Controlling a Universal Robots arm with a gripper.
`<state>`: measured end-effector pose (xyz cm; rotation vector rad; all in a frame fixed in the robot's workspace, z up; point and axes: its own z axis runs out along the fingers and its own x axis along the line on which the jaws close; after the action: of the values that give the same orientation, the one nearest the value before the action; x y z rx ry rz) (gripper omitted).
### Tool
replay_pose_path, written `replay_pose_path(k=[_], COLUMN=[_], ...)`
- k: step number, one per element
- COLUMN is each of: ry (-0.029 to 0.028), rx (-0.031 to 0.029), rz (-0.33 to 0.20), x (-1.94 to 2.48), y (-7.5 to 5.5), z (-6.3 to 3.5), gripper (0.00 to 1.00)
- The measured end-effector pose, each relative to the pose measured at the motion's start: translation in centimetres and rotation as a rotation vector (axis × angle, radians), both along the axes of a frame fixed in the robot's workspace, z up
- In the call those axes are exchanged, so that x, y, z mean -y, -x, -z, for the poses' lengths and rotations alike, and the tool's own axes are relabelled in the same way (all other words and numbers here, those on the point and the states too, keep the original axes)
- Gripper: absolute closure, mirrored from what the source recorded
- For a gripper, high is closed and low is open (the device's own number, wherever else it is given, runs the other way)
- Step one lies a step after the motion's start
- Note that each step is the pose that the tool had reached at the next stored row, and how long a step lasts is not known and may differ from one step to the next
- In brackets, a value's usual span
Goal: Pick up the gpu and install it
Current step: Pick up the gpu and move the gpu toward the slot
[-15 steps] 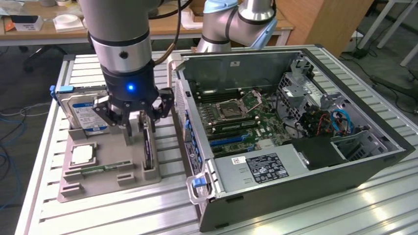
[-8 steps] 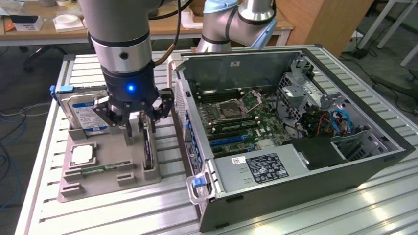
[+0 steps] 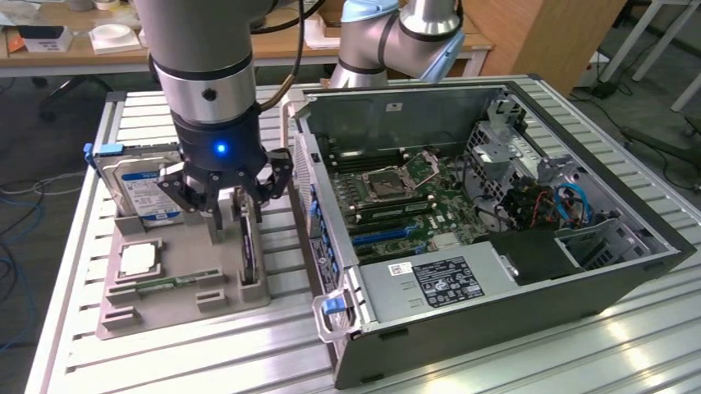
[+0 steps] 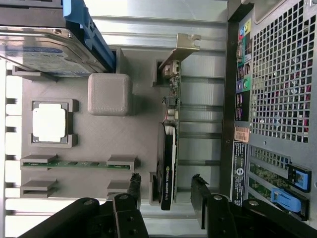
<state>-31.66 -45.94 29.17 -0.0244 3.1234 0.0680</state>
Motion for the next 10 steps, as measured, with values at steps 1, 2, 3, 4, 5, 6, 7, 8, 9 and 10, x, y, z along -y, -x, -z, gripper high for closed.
replay_pose_path(k=[1, 2, 3, 4, 5, 6, 7, 8, 9, 10], ry=[0.0001, 0.0001, 0.0, -0.0002, -0.0003, -0.0004, -0.0008, -0.0011, -0.003, -0.0035], rx=[-0.0001, 0.0, 0.0001, 0.0002, 0.0002, 0.0001, 0.0001, 0.0002, 0.0002, 0.0002], rz=[0.0, 0.0, 0.0, 0.0, 0.0, 0.0, 0.0, 0.0, 0.0, 0.0], x=[-0.01, -0.02, -0.03, -0.04, -0.05, -0.06, -0.06, -0.06, -0.07, -0.07], y=[0.0, 0.0, 0.0, 0.0, 0.0, 0.0, 0.0, 0.0, 0.0, 0.0], z=[0.03, 0.14, 0.24, 0.36, 0.48, 0.61, 0.76, 0.89, 1.3, 1.4], gripper=[0.47, 0.47, 0.47, 0.47, 0.47, 0.47, 0.47, 0.47, 0.47, 0.47])
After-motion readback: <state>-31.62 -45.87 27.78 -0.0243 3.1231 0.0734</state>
